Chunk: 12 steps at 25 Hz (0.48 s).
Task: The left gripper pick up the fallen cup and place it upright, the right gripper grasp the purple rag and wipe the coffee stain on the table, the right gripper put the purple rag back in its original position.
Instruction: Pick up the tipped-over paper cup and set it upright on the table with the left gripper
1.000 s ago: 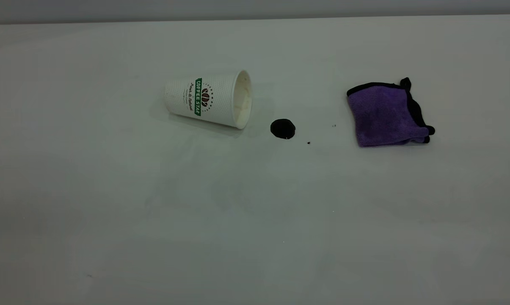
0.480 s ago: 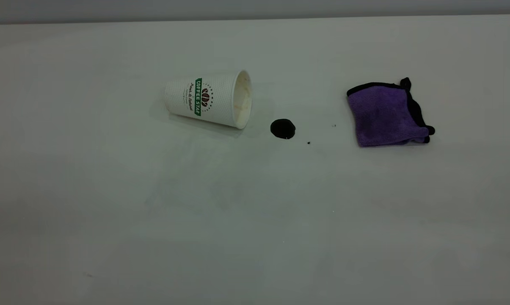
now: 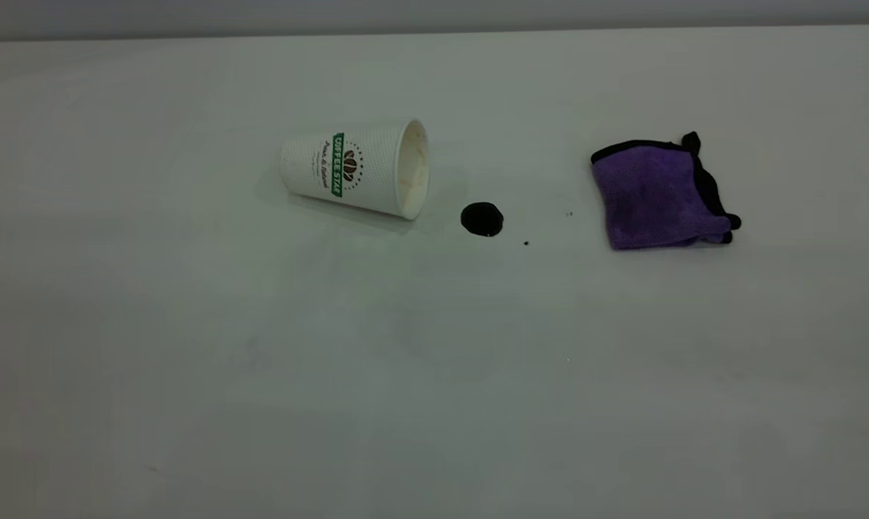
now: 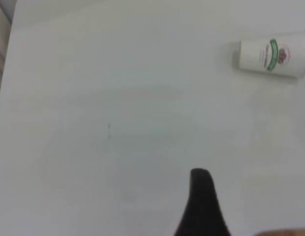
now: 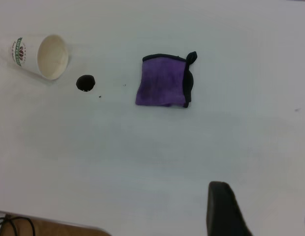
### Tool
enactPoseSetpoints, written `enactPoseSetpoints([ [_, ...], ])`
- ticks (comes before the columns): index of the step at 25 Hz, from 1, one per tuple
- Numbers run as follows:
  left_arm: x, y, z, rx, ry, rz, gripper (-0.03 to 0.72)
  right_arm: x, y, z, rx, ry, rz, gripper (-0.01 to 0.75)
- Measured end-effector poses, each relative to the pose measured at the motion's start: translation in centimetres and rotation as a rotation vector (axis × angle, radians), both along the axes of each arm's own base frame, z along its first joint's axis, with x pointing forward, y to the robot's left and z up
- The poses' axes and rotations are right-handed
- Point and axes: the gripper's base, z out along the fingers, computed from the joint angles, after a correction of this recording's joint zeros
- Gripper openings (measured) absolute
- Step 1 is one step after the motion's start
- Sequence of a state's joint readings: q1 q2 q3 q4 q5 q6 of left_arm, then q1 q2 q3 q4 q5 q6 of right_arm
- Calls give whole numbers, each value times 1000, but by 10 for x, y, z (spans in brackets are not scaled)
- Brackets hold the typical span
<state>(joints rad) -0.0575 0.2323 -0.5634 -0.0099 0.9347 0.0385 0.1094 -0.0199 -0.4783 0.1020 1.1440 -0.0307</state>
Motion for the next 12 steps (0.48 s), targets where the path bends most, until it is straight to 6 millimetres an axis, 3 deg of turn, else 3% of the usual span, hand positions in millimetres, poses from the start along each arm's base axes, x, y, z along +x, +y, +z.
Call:
enactPoseSetpoints([
  [7,85,-5,21,26,48,-21,599,0,0,0,0,0,0,438],
  [12,144,-12,11,66,171,-88,592,0,0,0,1,0,0,438],
])
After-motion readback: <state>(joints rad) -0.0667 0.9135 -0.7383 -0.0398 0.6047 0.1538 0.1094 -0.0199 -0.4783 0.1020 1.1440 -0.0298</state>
